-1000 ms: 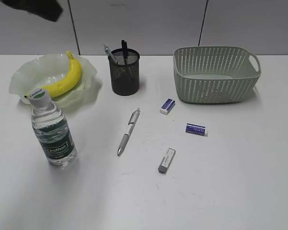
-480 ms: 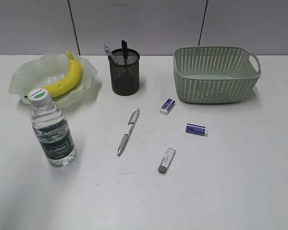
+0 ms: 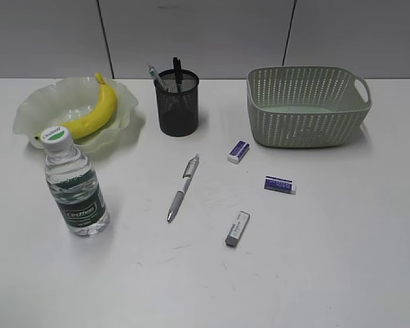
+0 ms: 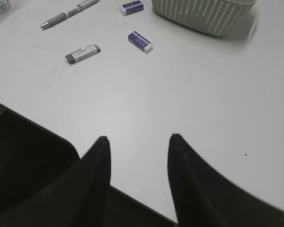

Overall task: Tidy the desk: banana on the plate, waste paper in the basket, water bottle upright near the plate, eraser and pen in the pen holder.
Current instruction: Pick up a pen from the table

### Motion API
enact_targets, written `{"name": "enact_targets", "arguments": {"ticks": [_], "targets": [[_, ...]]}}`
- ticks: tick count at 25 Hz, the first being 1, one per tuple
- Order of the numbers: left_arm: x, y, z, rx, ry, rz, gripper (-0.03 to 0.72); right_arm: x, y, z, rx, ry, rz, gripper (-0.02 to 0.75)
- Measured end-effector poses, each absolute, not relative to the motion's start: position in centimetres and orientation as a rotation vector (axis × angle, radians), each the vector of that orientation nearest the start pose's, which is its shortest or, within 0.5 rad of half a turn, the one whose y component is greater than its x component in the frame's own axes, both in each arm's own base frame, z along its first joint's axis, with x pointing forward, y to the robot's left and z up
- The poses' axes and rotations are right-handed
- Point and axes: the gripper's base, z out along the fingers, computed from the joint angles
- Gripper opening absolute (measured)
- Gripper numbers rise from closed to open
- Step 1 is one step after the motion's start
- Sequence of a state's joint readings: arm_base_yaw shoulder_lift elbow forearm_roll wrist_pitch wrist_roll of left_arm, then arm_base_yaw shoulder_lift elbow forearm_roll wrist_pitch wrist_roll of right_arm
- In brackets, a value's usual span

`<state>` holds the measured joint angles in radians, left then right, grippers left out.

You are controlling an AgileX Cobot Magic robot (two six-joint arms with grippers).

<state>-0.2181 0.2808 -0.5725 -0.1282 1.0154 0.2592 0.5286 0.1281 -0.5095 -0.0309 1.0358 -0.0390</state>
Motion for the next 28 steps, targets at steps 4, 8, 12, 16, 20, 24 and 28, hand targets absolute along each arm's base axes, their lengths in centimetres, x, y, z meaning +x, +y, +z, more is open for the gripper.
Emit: {"name": "enact_targets", "arguments": {"ticks": [4,8,12,16,20,24,28], "targets": [[1.2,-1.3,29.5,0.477,2.059,-0.148,0.363,2.0,1.0,29.4,-0.589,2.01,0.266,0.331],[0.0,-1.1,28.9,0.452,2.035,-0.162,0.36,4.9,2.8,32.1,-0.577,1.977,0.305,0.331],[-0.2,-1.0,28.9,0.448,2.026,-0.163,0.354,10.0,5.9,33.7,-0.612,2.104,0.285,0.331],[-0.2,-1.0,28.9,0.448,2.027,-0.163,0.344,16.7,10.2,34.0,-0.701,2.255,0.281,0.331],[-0.2,-1.0,28.8,0.448,2.028,-0.163,0.341,22.8,15.0,33.5,-0.724,2.354,0.431,0.331],[-0.6,-0.9,28.8,0.445,2.004,-0.163,0.335,28.5,19.8,31.2,-0.75,2.492,0.536,0.331],[-1.4,-0.8,28.8,0.439,1.958,-0.16,0.334,32.2,24.9,28.1,-0.776,2.651,0.504,0.331]]}}
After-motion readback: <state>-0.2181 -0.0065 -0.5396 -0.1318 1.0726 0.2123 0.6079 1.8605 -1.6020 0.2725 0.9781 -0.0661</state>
